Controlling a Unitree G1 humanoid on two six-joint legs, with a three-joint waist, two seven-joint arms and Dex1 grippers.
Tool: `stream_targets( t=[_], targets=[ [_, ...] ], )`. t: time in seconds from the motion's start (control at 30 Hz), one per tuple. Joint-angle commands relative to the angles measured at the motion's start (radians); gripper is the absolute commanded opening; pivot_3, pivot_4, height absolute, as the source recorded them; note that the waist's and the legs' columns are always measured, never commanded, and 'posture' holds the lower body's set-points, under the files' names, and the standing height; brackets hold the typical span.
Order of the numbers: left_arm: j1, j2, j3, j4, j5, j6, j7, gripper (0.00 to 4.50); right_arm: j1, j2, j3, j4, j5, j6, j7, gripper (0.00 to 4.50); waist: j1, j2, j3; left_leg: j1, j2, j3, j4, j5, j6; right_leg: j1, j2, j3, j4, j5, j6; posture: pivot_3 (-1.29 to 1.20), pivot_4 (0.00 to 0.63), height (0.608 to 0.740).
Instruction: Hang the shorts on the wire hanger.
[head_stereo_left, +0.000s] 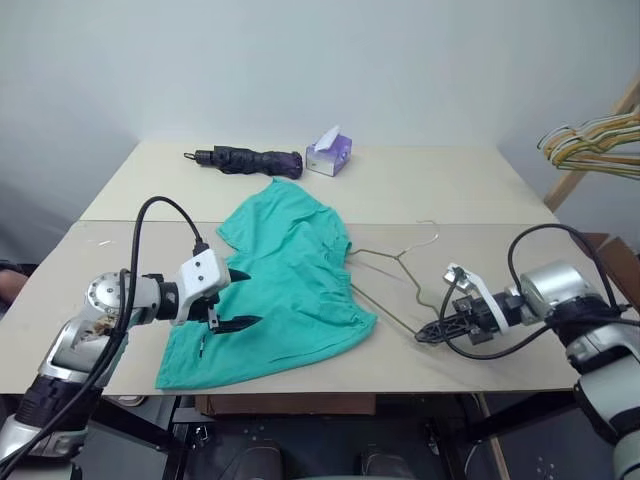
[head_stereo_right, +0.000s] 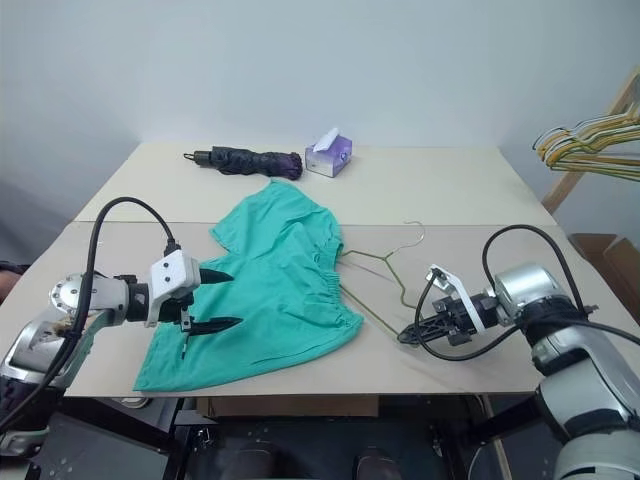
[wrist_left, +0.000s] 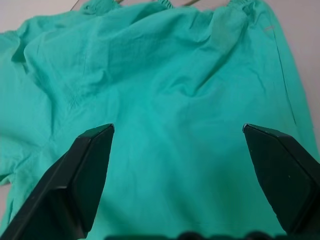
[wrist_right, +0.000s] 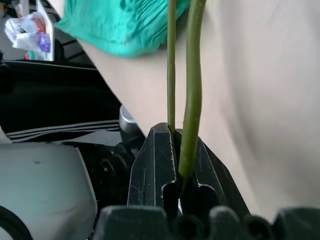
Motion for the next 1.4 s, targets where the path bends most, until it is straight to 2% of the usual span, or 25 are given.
stream_targets(
  t=[0.03,0.1,0.3,0.5,0.6,0.73,0.9,1.03,1.13,1.23,1.4],
  targets=[
    [0.006,0.007,0.018,-0.022,0.002,-0.017,0.009,4.46,-0.052,-0.005,0.095,0.034,0.043,-0.068,0.056,0.0,0.008,0.0,0.0,0.0,0.0,0.0,0.0,0.0,0.0,0.0,0.0,0.0,0.0,0.0,0.0,0.18,0.0,0.74],
    [0.013,0.004,0.019,-0.028,0.004,-0.013,0.015,4.46,-0.075,0.007,0.133,0.07,0.049,-0.113,0.056,0.0,0.01,0.0,0.0,0.0,0.0,0.0,0.0,0.0,0.0,0.0,0.0,0.0,0.0,0.0,0.0,0.18,0.0,0.74],
    [0.017,0.005,0.017,-0.026,0.011,-0.014,0.021,4.46,-0.167,0.124,0.091,0.312,0.009,-0.154,0.056,0.0,0.008,0.0,0.0,0.002,0.0,0.0,0.0,0.0,0.0,0.0,0.0,0.0,0.003,0.0,-0.001,0.19,0.0,0.74],
    [0.015,0.008,0.017,-0.028,0.011,-0.012,0.023,4.46,-0.165,0.154,0.069,0.343,0.009,-0.173,0.056,0.0,0.019,0.0,0.0,-0.001,0.0,0.0,0.001,0.0,0.0,-0.001,0.0,0.0,0.003,0.0,0.0,0.19,0.0,0.74],
    [0.014,0.009,0.016,-0.028,0.012,-0.014,0.022,4.46,-0.181,0.199,-0.017,0.43,-0.044,-0.188,0.041,0.0,0.018,0.0,0.0,0.0,0.0,0.0,0.001,0.0,0.0,-0.001,0.0,0.0,0.004,0.0,0.0,0.19,0.0,0.74],
    [0.011,0.008,0.015,-0.029,0.014,-0.015,0.024,4.46,-0.199,0.238,-0.198,0.517,-0.069,-0.203,-0.098,0.0,0.014,0.001,0.0,0.0,0.0,0.0,0.001,0.0,0.0,-0.001,0.0,0.0,0.004,0.0,0.0,0.18,0.0,0.74],
    [0.012,0.005,0.017,-0.027,0.015,-0.02,0.029,4.46,-0.112,0.235,-0.341,0.382,-0.118,-0.35,-0.193,0.0,0.014,0.001,0.0,0.0,0.0,0.0,0.001,0.0,0.0,-0.001,0.0,0.0,0.004,0.0,0.0,0.17,0.0,0.74],
    [0.007,0.0,0.018,-0.016,0.01,-0.03,0.025,4.46,0.053,0.248,-0.465,0.067,-0.128,-0.569,-0.31,0.0,0.013,0.001,0.0,0.0,0.0,0.0,0.001,0.0,0.0,-0.001,0.0,0.0,0.003,0.0,0.0,0.15,0.0,0.74],
    [-0.008,-0.001,0.032,-0.01,-0.018,-0.029,0.005,4.46,0.145,0.265,-0.507,-0.113,-0.145,-0.672,-0.36,0.0,0.01,0.001,0.001,-0.001,0.0,0.0,0.001,0.0,0.0,-0.002,0.0,0.0,0.004,0.0,0.0,0.14,0.0,0.74],
    [-0.042,0.026,0.093,-0.018,-0.132,0.013,-0.083,4.46,0.2,0.285,-0.491,-0.228,-0.211,-0.808,-0.407,0.0,0.002,0.001,0.001,0.0,0.0,0.0,0.001,0.0,0.0,-0.002,0.0,0.0,0.004,0.0,0.0,0.13,0.0,0.74],
    [-0.197,0.099,0.232,0.08,-0.3,0.053,-0.219,4.46,0.194,0.302,-0.419,-0.274,-0.345,-0.965,-0.427,0.0,-0.014,0.001,0.001,0.0,0.0,0.0,0.0,0.0,0.0,-0.001,0.0,0.0,0.004,-0.001,0.0,0.12,0.0,0.74]
  ],
)
